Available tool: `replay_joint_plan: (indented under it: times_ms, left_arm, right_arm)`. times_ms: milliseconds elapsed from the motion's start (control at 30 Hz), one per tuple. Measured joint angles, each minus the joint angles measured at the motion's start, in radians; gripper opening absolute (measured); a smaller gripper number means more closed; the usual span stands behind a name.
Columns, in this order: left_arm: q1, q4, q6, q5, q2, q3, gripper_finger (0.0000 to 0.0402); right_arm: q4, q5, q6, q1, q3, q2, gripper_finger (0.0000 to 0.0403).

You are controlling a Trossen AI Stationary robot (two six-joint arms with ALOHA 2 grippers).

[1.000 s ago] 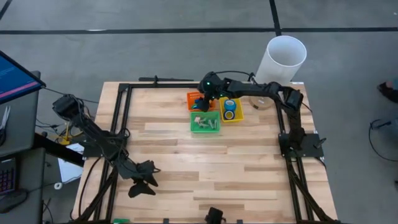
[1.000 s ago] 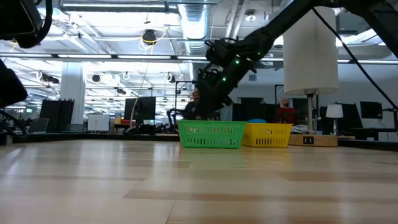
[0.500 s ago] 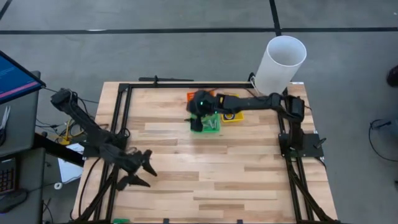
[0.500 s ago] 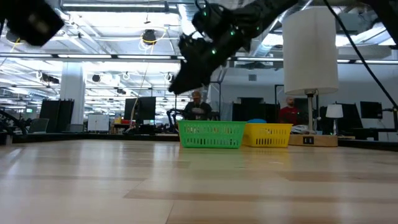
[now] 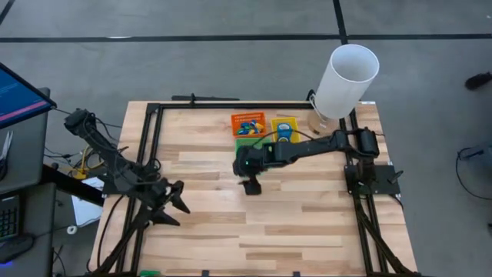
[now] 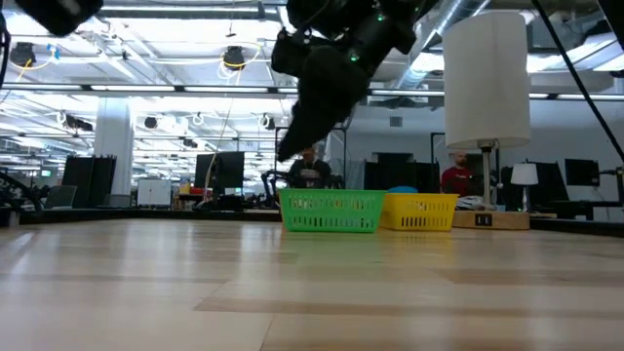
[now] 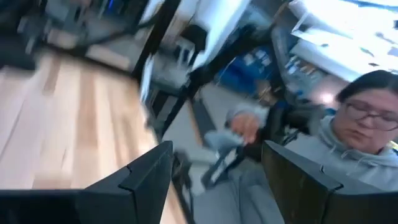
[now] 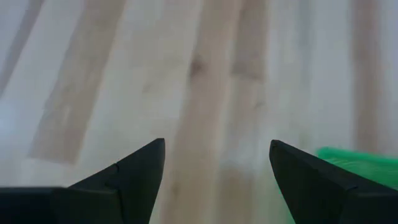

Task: Pick and place Stapler, Stapler remover, tape
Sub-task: Put the green stapler into the orange bin

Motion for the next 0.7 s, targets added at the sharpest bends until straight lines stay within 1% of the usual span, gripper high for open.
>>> replay_joint_plan:
  times_ms: [67,200,233,333,400,500,600,700]
  left_arm:
    - [0.01,-0.095,-0.087,0.0,0.008,0.018,0.0237]
    - [0.038,-0.358,-0.262,0.001,0.038,0.087,0.0237]
    - [0.047,-0.429,-0.3,0.011,0.054,0.108,0.0237]
    - [0.073,-0.628,-0.395,0.068,0.116,0.183,0.0237]
    - [0.086,-0.739,-0.449,0.133,0.178,0.239,0.0237]
    - [0.085,-0.898,-0.534,0.252,0.294,0.317,0.0237]
    - [0.062,-1.012,-0.615,0.426,0.43,0.378,0.0237]
    - [0.021,-1.047,-0.669,0.604,0.576,0.424,0.0237]
  right_arm:
    - [-0.017,0.002,0.018,0.019,-0.003,0.0,0.0281]
    - [0.057,0.005,0.05,0.042,-0.071,-0.011,0.0281]
    - [0.063,0.005,0.063,0.044,-0.1,-0.02,0.0281]
    - [0.168,0.005,0.115,0.051,-0.178,-0.036,0.0281]
    - [0.199,0.005,0.153,0.06,-0.238,-0.049,0.0281]
    - [0.297,0.007,0.205,0.081,-0.297,-0.054,0.0281]
    - [0.324,0.012,0.236,0.111,-0.323,-0.058,0.0281]
    - [0.354,0.061,0.253,0.144,-0.334,-0.06,0.0281]
